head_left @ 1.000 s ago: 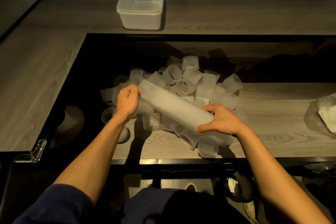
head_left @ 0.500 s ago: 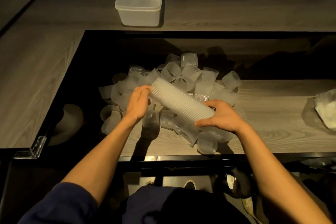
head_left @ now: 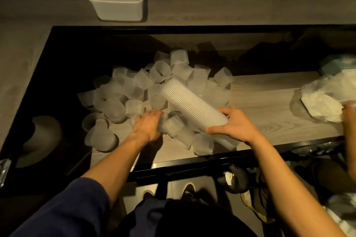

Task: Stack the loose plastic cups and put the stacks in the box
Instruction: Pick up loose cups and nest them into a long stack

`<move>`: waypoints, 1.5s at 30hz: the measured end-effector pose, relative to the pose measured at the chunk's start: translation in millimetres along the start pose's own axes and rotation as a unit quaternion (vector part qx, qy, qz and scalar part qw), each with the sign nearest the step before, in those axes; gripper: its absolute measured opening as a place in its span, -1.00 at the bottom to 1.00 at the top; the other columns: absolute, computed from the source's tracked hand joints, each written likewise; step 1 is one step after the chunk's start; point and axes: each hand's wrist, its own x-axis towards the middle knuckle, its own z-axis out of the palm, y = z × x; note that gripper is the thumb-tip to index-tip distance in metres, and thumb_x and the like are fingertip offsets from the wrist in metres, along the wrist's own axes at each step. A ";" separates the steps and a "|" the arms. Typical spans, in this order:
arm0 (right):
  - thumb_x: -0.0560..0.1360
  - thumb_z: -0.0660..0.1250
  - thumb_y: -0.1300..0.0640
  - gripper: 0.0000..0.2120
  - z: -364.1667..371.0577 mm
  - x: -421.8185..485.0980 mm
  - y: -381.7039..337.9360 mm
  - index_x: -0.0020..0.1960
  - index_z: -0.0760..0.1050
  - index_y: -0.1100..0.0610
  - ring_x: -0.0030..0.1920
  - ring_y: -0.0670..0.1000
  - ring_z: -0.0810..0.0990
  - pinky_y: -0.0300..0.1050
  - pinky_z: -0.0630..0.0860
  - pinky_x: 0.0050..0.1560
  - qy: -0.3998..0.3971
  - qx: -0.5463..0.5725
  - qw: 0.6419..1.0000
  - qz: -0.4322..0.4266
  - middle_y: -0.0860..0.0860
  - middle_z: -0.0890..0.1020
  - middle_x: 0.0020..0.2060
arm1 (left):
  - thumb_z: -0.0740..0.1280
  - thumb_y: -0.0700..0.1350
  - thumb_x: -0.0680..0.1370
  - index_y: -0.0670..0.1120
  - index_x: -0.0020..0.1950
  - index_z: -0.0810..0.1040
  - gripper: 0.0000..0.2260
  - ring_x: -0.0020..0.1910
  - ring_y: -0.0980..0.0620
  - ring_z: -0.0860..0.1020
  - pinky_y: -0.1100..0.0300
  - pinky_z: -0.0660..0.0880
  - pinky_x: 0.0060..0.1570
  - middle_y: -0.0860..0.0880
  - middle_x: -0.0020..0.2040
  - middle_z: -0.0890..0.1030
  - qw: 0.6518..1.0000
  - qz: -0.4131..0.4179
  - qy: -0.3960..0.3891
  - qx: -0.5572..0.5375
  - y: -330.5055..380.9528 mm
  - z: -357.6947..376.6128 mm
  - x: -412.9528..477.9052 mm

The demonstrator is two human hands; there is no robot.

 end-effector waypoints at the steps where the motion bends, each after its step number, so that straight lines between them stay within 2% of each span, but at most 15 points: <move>1: 0.27 0.68 -0.03 -0.44 -0.8 -2.7 2.6 0.21 0.61 0.04 0.04 -0.12 0.55 -0.05 0.57 0.05 0.000 0.002 1.000 0.000 -0.10 0.61 0.05 | 0.51 0.03 0.45 0.03 0.49 0.33 -0.34 0.46 -0.08 0.33 -0.12 0.26 0.39 -0.03 0.45 0.43 1.000 -0.010 -0.001 0.007 0.4 0.5 1.6; 6: 0.27 0.67 -0.04 -0.45 -5.8 -6.8 8.5 0.20 0.61 0.04 0.06 -0.08 0.56 0.04 0.60 0.08 0.001 -0.020 1.000 0.006 -0.03 0.62 0.08 | 0.48 0.08 0.46 0.05 0.50 0.27 -0.32 0.45 -0.15 0.31 -0.19 0.25 0.38 -0.08 0.45 0.40 0.998 -0.040 0.010 0.037 -4.5 -0.2 3.5; 9: 0.27 0.67 -0.04 -0.43 -3.8 -4.5 5.2 0.21 0.60 0.05 0.05 -0.10 0.55 -0.02 0.60 0.06 -0.002 -0.017 1.000 0.006 -0.04 0.61 0.08 | 0.48 0.11 0.45 0.04 0.48 0.28 -0.32 0.39 -0.17 0.36 -0.18 0.30 0.36 -0.11 0.40 0.40 0.997 -0.065 0.033 0.019 -8.6 -4.7 2.9; 13: 0.27 0.68 -0.05 -0.44 4.4 3.8 -2.8 0.20 0.59 0.06 0.05 -0.09 0.55 -0.07 0.59 0.02 -0.014 -0.006 1.000 -0.006 -0.06 0.59 0.05 | 0.51 0.08 0.44 -0.02 0.47 0.33 -0.34 0.35 -0.20 0.43 -0.18 0.43 0.34 -0.14 0.39 0.42 0.981 -0.111 0.080 -0.135 -18.7 -17.1 2.4; 18: 0.27 0.67 -0.05 -0.42 8.2 13.6 -8.5 0.23 0.60 0.05 0.08 -0.05 0.53 -0.09 0.57 0.01 -0.012 0.002 1.000 -0.019 -0.03 0.58 0.09 | 0.53 -0.02 0.46 -0.11 0.45 0.33 -0.35 0.28 -0.17 0.51 -0.10 0.52 0.28 -0.14 0.32 0.49 0.926 -0.147 0.140 -0.319 -37.0 -36.2 -0.1; 22: 0.29 0.66 -0.04 -0.42 11.1 19.4 -12.3 0.24 0.57 0.04 0.07 -0.10 0.50 -0.22 0.47 -0.10 -0.027 -0.004 0.999 -0.035 -0.07 0.55 0.08 | 0.49 -0.07 0.52 0.01 0.58 0.20 -0.29 0.21 0.02 0.46 0.10 0.50 0.17 -0.01 0.29 0.42 0.870 -0.125 0.180 -0.441 -38.2 -56.2 -10.3; 25: 0.29 0.66 -0.04 -0.42 12.3 20.9 -12.0 0.24 0.55 -0.02 0.09 -0.11 0.49 -0.25 0.45 -0.10 -0.036 -0.001 0.999 -0.040 -0.10 0.54 0.10 | 0.48 -0.06 0.53 0.03 0.50 0.34 -0.42 0.11 0.02 0.55 0.10 0.57 0.08 -0.04 0.27 0.48 0.811 -0.136 0.199 -0.533 -41.8 -64.7 -14.5; 28: 0.24 0.67 -0.12 -0.39 13.8 20.7 -9.9 0.23 0.56 -0.07 0.11 -0.12 0.50 -0.24 0.48 -0.06 -0.053 0.000 0.998 -0.044 -0.13 0.54 0.11 | 0.47 -0.03 0.53 -0.05 0.34 0.44 -0.57 -0.09 0.06 0.61 0.16 0.56 -0.06 -0.14 0.22 0.58 0.703 -0.200 0.227 -0.643 -46.6 -70.3 -14.7; 30: 0.18 0.67 -0.20 -0.31 14.9 21.5 -8.5 0.26 0.57 -0.09 0.13 -0.10 0.53 -0.18 0.53 0.01 -0.065 -0.001 0.997 -0.048 -0.11 0.55 0.14 | 0.49 -0.01 0.51 -0.11 0.33 0.48 -0.55 -0.17 0.06 0.63 0.19 0.55 -0.14 -0.15 0.12 0.65 0.625 -0.215 0.226 -0.716 -49.2 -75.7 -14.6; 31: 0.16 0.66 -0.22 -0.29 15.3 22.0 -8.9 0.27 0.57 -0.10 0.14 -0.09 0.53 -0.15 0.56 0.04 -0.071 -0.001 0.996 -0.048 -0.10 0.55 0.15 | 0.49 -0.01 0.50 -0.15 0.33 0.50 -0.55 -0.24 0.08 0.61 0.19 0.54 -0.17 -0.14 0.01 0.66 0.607 -0.209 0.218 -0.735 -50.1 -77.2 -15.4; 33: 0.16 0.66 -0.21 -0.28 16.4 23.7 -12.3 0.27 0.57 -0.09 0.13 -0.09 0.53 -0.10 0.58 0.08 -0.077 -0.006 0.995 -0.057 -0.10 0.55 0.15 | 0.47 -0.04 0.52 -0.21 0.29 0.54 -0.58 -0.35 0.13 0.54 0.18 0.51 -0.17 -0.10 -0.14 0.63 0.616 -0.178 0.187 -0.745 -49.0 -78.7 -16.9; 34: 0.16 0.66 -0.19 -0.29 17.3 24.7 -14.8 0.27 0.57 -0.08 0.13 -0.09 0.53 -0.09 0.59 0.09 -0.078 -0.009 0.995 -0.061 -0.10 0.55 0.14 | 0.46 -0.06 0.53 -0.22 0.26 0.56 -0.63 -0.34 0.15 0.55 0.17 0.52 -0.13 -0.10 -0.12 0.64 0.628 -0.158 0.170 -0.743 -46.9 -78.7 -17.9; 38: 0.14 0.65 -0.20 -0.29 22.5 29.3 -22.6 0.24 0.58 -0.07 0.11 -0.09 0.54 -0.13 0.57 0.04 -0.073 -0.015 0.995 -0.067 -0.11 0.55 0.11 | 0.40 -0.14 0.57 -0.12 0.05 0.57 -0.90 0.00 -0.01 0.59 0.13 0.52 0.01 -0.07 0.05 0.67 0.676 -0.130 0.160 -0.707 -35.2 -82.1 -21.2; 42: 0.19 0.69 -0.11 -0.35 25.2 33.3 -24.0 0.23 0.58 -0.04 0.10 -0.08 0.54 -0.13 0.57 0.04 -0.077 -0.027 0.994 -0.070 -0.09 0.55 0.10 | 0.36 -0.11 0.58 -0.09 0.19 0.59 -0.81 0.15 -0.14 0.56 0.06 0.45 0.07 -0.12 0.21 0.64 0.709 -0.117 0.139 -0.681 -39.5 -79.3 -23.8; 45: 0.17 0.70 -0.11 -0.30 28.5 35.0 -23.6 0.25 0.55 -0.04 0.08 -0.09 0.51 -0.09 0.55 0.09 -0.075 -0.053 0.994 -0.066 -0.09 0.53 0.09 | 0.31 0.10 0.61 -0.04 0.34 0.55 -0.64 0.25 -0.07 0.56 0.10 0.46 0.10 -0.07 0.24 0.63 0.705 -0.126 0.097 -0.691 -44.5 -75.9 -29.4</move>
